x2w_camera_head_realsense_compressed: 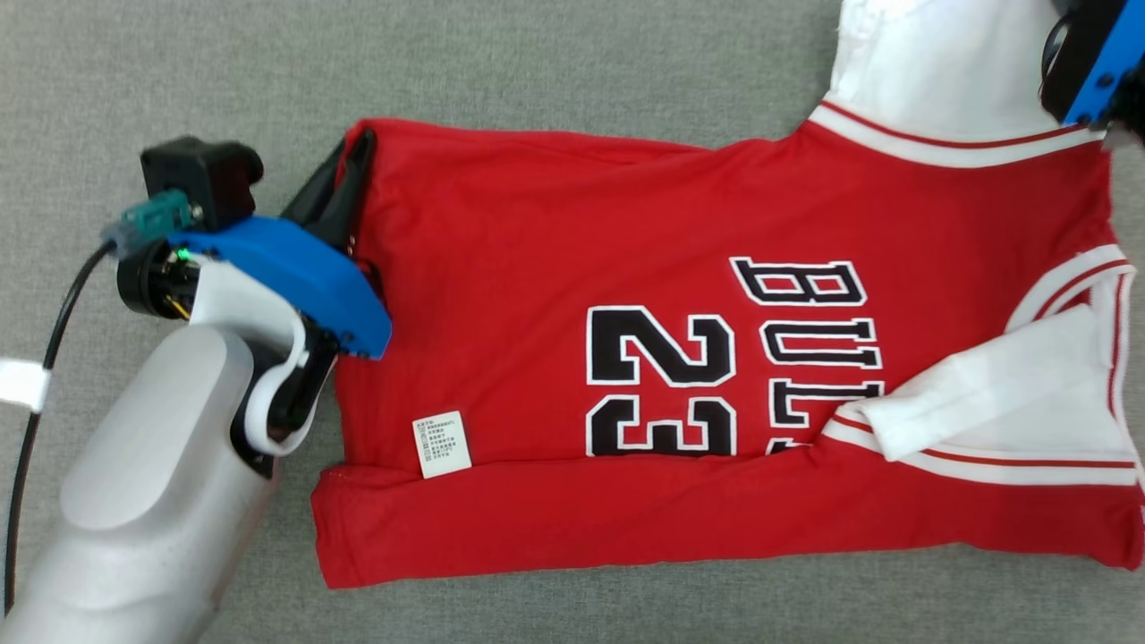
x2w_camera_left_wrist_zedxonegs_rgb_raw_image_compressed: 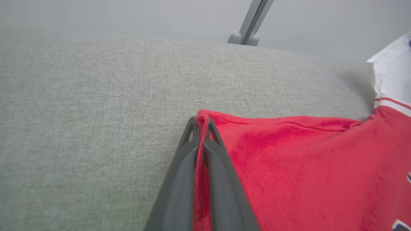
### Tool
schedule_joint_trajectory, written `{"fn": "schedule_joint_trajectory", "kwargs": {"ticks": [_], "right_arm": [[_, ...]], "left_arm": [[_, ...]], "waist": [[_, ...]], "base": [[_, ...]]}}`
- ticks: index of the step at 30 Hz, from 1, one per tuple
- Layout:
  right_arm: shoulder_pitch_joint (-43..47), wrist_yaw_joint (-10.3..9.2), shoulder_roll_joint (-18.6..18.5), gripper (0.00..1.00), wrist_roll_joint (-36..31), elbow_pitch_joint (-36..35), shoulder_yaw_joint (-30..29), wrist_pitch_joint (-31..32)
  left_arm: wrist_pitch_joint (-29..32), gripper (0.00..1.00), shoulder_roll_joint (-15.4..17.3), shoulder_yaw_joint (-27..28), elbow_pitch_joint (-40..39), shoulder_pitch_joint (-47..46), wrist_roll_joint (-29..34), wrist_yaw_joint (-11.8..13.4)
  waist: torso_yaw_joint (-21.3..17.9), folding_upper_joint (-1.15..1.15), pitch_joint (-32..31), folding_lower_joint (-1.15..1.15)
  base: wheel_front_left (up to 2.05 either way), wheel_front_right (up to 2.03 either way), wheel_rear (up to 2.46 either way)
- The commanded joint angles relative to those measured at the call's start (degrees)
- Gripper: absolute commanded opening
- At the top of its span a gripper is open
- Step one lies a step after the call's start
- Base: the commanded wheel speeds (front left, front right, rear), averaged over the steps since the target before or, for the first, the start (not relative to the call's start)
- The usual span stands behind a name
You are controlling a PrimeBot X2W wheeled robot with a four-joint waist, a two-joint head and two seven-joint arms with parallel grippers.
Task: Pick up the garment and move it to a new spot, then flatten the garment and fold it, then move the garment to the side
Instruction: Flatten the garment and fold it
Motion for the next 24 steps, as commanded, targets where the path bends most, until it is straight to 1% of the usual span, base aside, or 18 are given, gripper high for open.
{"fn": "schedule_joint_trajectory", "kwargs": {"ticks": [1, 3, 5, 10, 13, 15, 17, 19, 20, 23, 24], "right_arm": [[2.49, 0.03, -1.11, 0.0, 2.39, -2.06, 1.08, -0.41], [5.07, 0.03, -2.2, 0.0, 4.96, -4.44, 1.83, -0.18], [7.9, 0.03, -3.36, 0.0, 7.59, -7.26, 2.49, 0.23], [16.22, 0.03, -6.24, 0.0, 12.24, -15.07, 2.32, 1.81], [21.39, 0.03, -6.99, 0.0, 13.7, -19.03, 1.03, 2.46], [24.68, 0.03, -7.1, 0.0, 14.14, -21.55, 0.2, 2.98], [28.01, 0.03, -6.76, 0.0, 14.73, -23.78, -0.9, 3.89], [29.52, 0.03, -6.51, 0.0, 14.97, -24.64, -1.51, 4.41], [32.55, 0.03, -6.03, 0.0, 15.07, -26.2, -2.95, 5.64], [36.56, 0.03, -4.85, 0.0, 14.73, -28.5, -5.42, 7.08], [36.56, 0.03, -4.85, 0.0, 14.73, -28.5, -5.42, 7.08]], "left_arm": [[-1.73, 0.0, 0.84, -0.17, 0.0, 1.46, 0.16, -1.73], [-3.69, 0.0, 1.55, -0.62, -0.29, 2.87, 0.37, -3.69], [-5.74, 0.0, 2.79, -1.1, -0.66, 4.29, 1.14, -4.98], [-10.32, 0.0, 6.26, -2.91, -2.01, 7.82, 3.15, -7.16], [-12.46, 0.0, 8.47, -4.27, -2.59, 9.72, 4.54, -7.8], [-13.94, 0.0, 9.93, -5.33, -3.02, 10.78, 5.72, -8.1], [-14.86, 0.0, 12.05, -6.67, -2.93, 11.63, 7.64, -8.31], [-15.41, 0.0, 12.58, -6.9, -2.71, 12.22, 7.86, -8.24], [-16.21, 0.0, 13.57, -7.59, -2.39, 12.91, 8.76, -8.34], [-17.22, 0.0, 14.3, -8.65, -2.16, 13.63, 9.85, -8.36], [-17.22, 0.0, 14.3, -8.65, -2.16, 13.63, 9.85, -8.36]], "waist": [[-0.99, 0.0, -1.79, 0.0], [-1.51, 0.0, -2.95, 0.0], [-2.07, 0.0, -4.08, 0.0], [-3.3, 0.0, -6.38, 0.0], [-4.07, 0.0, -7.64, 0.0], [-4.6, 0.0, -8.34, 0.0], [-5.14, 0.0, -8.77, 0.0], [-5.42, 0.0, -8.96, 0.0], [-5.75, 0.0, -9.22, 0.0], [-5.94, 0.0, -9.75, 0.0], [-5.94, 0.0, -9.75, 0.0]], "base": [[0.0, 0.0, 0.0], [0.0, 0.0, 0.0], [0.0, 0.0, 0.0], [0.0, 0.0, 0.0], [0.0, 0.0, 0.0], [0.0, 0.0, 0.0], [0.0, 0.0, 0.0], [0.0, 0.0, 0.0], [0.0, 0.0, 0.0], [0.0, 0.0, 0.0], [0.0, 0.0, 0.0]]}}
